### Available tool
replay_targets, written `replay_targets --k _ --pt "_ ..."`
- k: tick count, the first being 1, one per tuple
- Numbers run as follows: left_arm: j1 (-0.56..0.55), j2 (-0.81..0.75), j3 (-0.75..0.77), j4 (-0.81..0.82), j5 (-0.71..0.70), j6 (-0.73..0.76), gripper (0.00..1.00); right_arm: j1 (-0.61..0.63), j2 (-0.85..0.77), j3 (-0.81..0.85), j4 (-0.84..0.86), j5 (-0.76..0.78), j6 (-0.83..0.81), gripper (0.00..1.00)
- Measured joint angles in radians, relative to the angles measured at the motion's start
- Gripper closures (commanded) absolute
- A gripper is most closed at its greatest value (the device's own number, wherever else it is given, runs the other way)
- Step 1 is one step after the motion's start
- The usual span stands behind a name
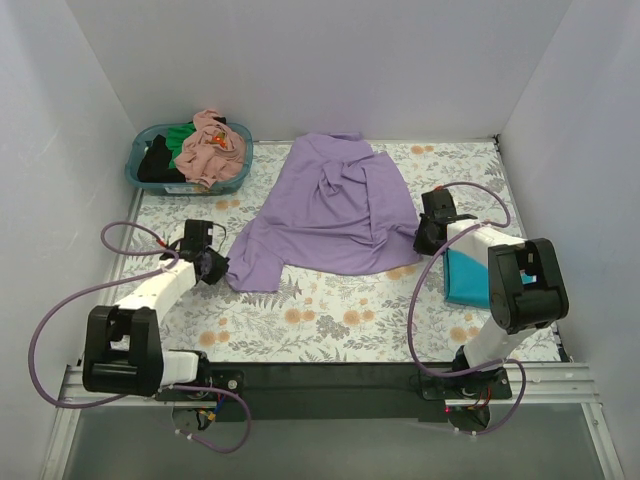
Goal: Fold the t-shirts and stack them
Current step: Flatten the tshirt out
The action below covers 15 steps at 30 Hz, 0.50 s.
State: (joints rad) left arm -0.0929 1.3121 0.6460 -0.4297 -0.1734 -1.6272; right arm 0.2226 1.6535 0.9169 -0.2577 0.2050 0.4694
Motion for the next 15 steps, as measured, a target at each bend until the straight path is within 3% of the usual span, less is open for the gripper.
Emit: replay_targets --k 6,11,15 --pt "0.0 -0.153 0.058 -0.043 0.014 0.015 1.0 0.0 -0.074 -0.004 -0.029 -0.018 -0.016 0.99" --pt "-0.001 -0.331 0.212 -0.068 0.027 0.024 1.0 0.001 -0.373 0.016 -0.078 -0.005 -0.054 0.99" --pt "-0.002 -0.434 0.381 -0.09 0.028 0.037 1.0 0.001 -0.587 0.14 -0.14 -0.001 -0.087 0.99"
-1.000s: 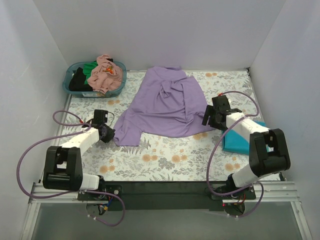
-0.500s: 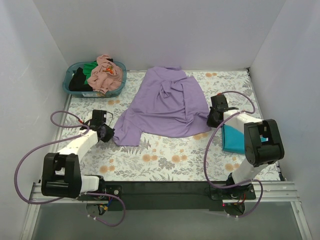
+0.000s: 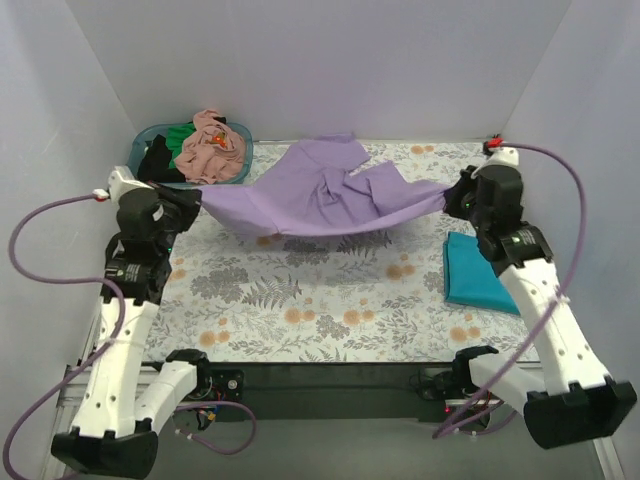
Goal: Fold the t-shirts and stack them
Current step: Flatten the tshirt out
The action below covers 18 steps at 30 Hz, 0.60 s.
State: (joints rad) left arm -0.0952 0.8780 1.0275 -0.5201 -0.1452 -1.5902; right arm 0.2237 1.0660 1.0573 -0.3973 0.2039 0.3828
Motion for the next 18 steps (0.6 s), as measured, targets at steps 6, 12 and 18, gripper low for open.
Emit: replay_targets --k 6,12,18 --pt "0.0 -0.042 0.319 -0.048 -0.004 0.034 1.0 0.0 -0.173 0.272 -0.093 -0.013 -0.041 0.99" --pt "0.0 -0.02 0.695 -0.099 -0.019 0.097 1.0 0.0 -0.254 0.533 -0.193 -0.058 -0.056 0.99" --pt "0.0 0.021 1.103 -0.175 -0.063 0.193 1.0 0.0 -0.315 0.735 -0.27 -0.11 -0.068 0.99"
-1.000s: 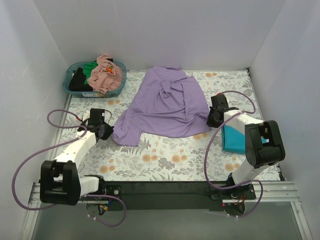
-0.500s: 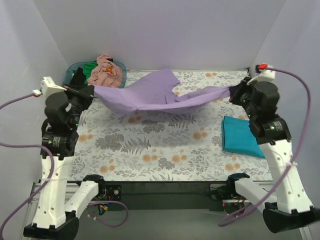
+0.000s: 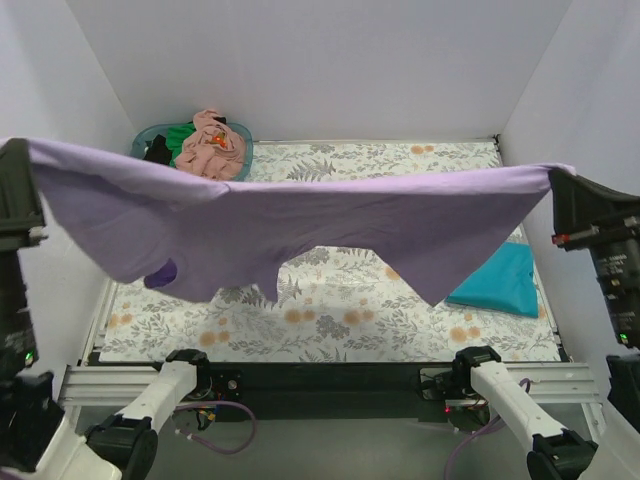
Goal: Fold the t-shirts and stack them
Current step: Flatten the tshirt out
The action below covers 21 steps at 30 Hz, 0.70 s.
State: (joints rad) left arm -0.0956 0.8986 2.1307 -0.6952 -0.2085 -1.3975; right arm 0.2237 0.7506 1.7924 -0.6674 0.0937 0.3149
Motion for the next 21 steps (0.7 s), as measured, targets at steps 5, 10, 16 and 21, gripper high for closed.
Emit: replay_targets --k 5,10,16,21 --pt "0.0 -0.057 0.084 0.037 0.017 0.049 1.0 0.0 -0.056 0.076 -0.036 -0.025 0.0 0.99" --pt "0.0 -0.059 0.08 0.077 0.025 0.076 1.0 0.0 -0.069 0.079 -0.04 -0.027 0.0 0.99" --pt "0.0 0.009 -0.113 0.169 0.002 0.1 1.0 0.0 -0.055 -0.09 -0.026 0.037 -0.001 0.99" --pt "0.0 0.167 -0.406 0.291 0.001 0.116 1.0 0.0 0.02 -0.376 0.055 0.159 -0.004 0.99"
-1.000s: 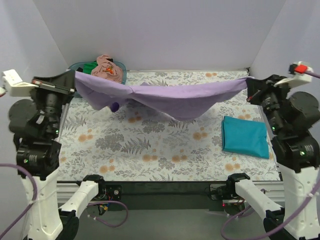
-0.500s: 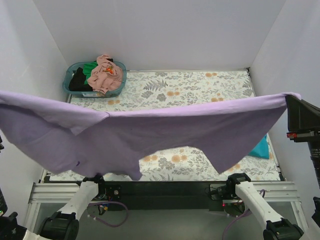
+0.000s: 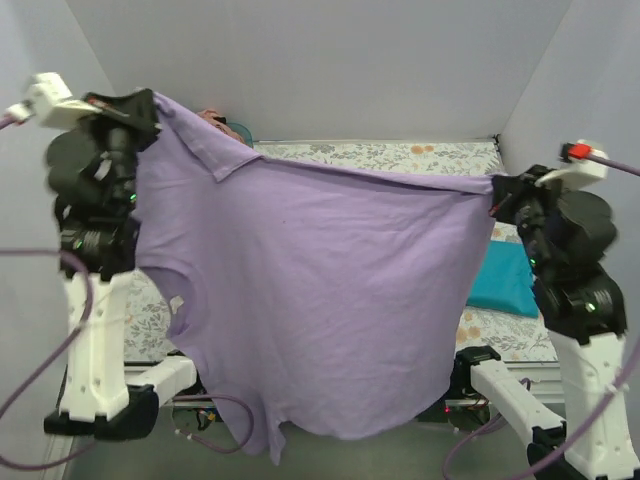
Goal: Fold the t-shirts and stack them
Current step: Flatten the tshirt out, then fold the tshirt
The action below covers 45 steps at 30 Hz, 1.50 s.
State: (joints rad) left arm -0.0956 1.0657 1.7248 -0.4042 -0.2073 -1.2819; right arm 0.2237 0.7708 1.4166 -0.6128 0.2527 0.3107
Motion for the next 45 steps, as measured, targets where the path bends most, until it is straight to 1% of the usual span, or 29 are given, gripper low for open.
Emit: replay_targets --k 3,6,9,11,13,17,19,23,25,29,33,36,41,45 --pt "0.0 0.129 -0.174 0.071 0.01 0.006 1.0 0.0 0.074 -0.141 0.065 0.05 0.0 0.99" --pt "0.0 0.259 -0.342 0.154 0.018 0.01 1.0 0.0 0.179 -0.306 0.182 0.071 -0.001 0.99" --pt "0.0 0.382 -0.393 0.214 0.04 0.018 1.0 -0.004 0.335 -0.396 0.28 0.066 -0.001 0.99" --pt "0.0 0.485 -0.375 0.257 0.043 0.032 1.0 -0.017 0.459 -0.402 0.326 0.051 -0.002 0.99" --pt "0.0 0.61 -0.323 0.287 0.043 0.047 1.0 -0.039 0.593 -0.378 0.365 0.029 -0.005 0.99" --pt "0.0 0.874 -0.171 0.329 0.043 0.071 1.0 -0.095 0.865 -0.255 0.42 -0.029 -0.014 0.99" --pt "0.0 0.972 -0.111 0.329 0.044 0.078 1.0 -0.116 0.959 -0.19 0.43 -0.055 -0.024 0.99" --pt "0.0 1.093 -0.028 0.321 0.05 0.084 1.0 -0.138 1.093 -0.06 0.452 -0.1 -0.049 0.99" --pt "0.0 1.123 0.012 0.309 0.052 0.085 1.0 -0.144 1.13 -0.014 0.457 -0.114 -0.059 0.99" --pt "0.0 1.126 0.048 0.304 0.061 0.081 1.0 -0.151 1.175 0.049 0.46 -0.147 -0.072 0.99" --pt "0.0 1.104 0.027 0.302 0.071 0.071 1.0 -0.152 1.175 0.045 0.457 -0.164 -0.076 0.99" --pt "0.0 1.067 -0.026 0.293 0.081 0.056 1.0 -0.152 1.165 0.024 0.456 -0.168 -0.078 0.99" --pt "0.0 0.9 -0.201 0.243 0.08 0.01 1.0 -0.153 1.095 -0.037 0.413 -0.175 -0.077 0.99" --pt "0.0 0.758 -0.262 0.175 0.076 -0.027 1.0 -0.153 1.039 -0.046 0.372 -0.175 -0.075 0.99"
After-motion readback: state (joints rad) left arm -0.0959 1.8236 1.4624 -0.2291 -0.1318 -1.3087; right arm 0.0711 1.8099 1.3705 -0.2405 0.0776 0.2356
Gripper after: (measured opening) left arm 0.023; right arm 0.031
